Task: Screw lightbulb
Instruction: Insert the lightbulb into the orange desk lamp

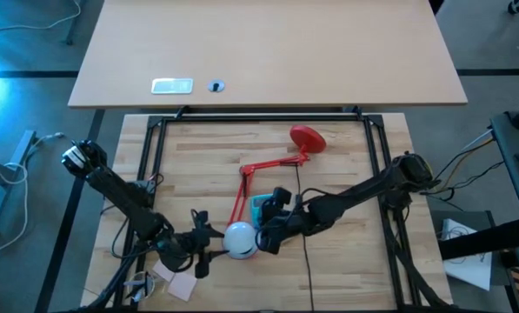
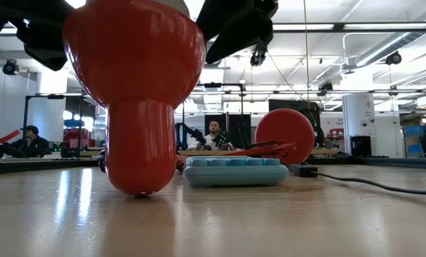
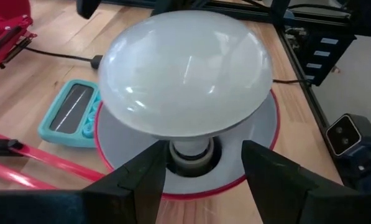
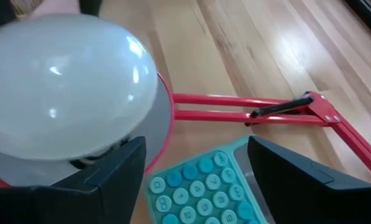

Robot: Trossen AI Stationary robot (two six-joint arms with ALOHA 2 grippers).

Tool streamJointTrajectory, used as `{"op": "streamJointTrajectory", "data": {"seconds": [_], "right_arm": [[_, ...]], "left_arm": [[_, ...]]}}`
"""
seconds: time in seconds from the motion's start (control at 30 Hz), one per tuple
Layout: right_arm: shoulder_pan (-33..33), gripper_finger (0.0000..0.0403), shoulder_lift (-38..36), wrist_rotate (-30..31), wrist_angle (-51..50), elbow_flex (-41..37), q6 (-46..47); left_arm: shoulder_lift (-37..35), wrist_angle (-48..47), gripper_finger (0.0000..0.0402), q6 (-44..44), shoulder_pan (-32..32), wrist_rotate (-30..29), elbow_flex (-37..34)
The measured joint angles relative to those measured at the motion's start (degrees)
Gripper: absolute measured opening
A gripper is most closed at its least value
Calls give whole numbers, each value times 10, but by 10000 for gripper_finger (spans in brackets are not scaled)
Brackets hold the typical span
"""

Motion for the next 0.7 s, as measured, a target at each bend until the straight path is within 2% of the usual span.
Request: {"op": "streamJointTrajectory", "data": {"seconds": [0.37,0.7], "right_arm": [[16,268,0,-32,17,0,8],[20,272,-3,-37,-1,0,12]], "left_arm": [[-26,-55,199,-21,16,-13,-1],[-57,-125,199,-45,20,-14,-1]]}}
